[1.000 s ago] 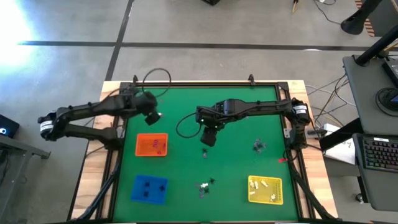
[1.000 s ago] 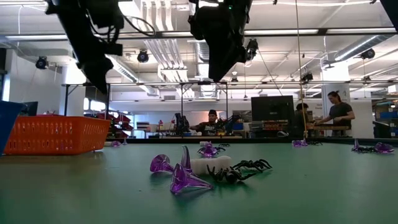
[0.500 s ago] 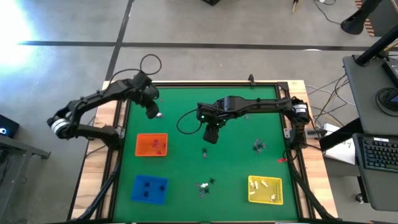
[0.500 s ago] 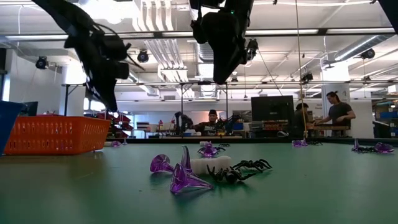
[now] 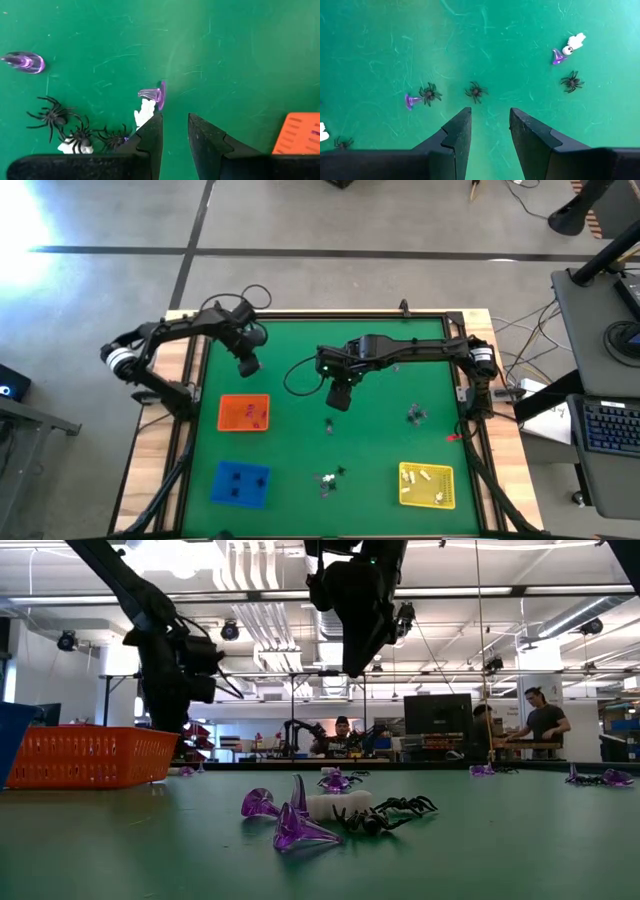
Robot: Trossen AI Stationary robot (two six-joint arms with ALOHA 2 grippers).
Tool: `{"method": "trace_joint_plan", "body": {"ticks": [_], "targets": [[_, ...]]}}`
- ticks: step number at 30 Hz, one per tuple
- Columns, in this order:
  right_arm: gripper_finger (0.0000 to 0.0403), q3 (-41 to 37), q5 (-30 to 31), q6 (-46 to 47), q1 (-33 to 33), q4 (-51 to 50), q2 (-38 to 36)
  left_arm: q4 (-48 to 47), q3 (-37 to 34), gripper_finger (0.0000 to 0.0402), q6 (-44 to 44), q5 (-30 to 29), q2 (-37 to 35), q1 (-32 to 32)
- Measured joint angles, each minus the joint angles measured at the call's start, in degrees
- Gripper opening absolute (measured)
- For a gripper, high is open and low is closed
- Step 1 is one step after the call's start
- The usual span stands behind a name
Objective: Sort Halloween decoration
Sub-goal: Put the violet witch hat toy into the orange bin
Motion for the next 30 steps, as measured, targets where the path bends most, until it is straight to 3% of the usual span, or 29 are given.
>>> {"method": "trace_joint_plan", "body": {"ticks": [11, 16, 21, 30], "targets": [[0.0128, 0.0, 0.0, 1.2, 0.0, 0.5, 0.2, 0.6, 0.0, 0.0073, 11.3, 0.2, 2.5, -1.5], [0.0128, 0.0, 0.0, 2.5, 0.0, 0.6, 0.2, 3.5, 0.0, 0.0073, 11.4, 0.1, 3.8, -1.6], [0.0128, 0.0, 0.0, 2.8, 0.0, 0.6, 0.2, 5.5, 0.1, 0.0073, 10.9, -4.1, 4.0, -1.6], [0.0128, 0.0, 0.0, 3.5, 0.0, 0.9, 0.2, 5.5, 0.1, 0.0073, 11.1, -2.4, 4.0, -1.6]]}}
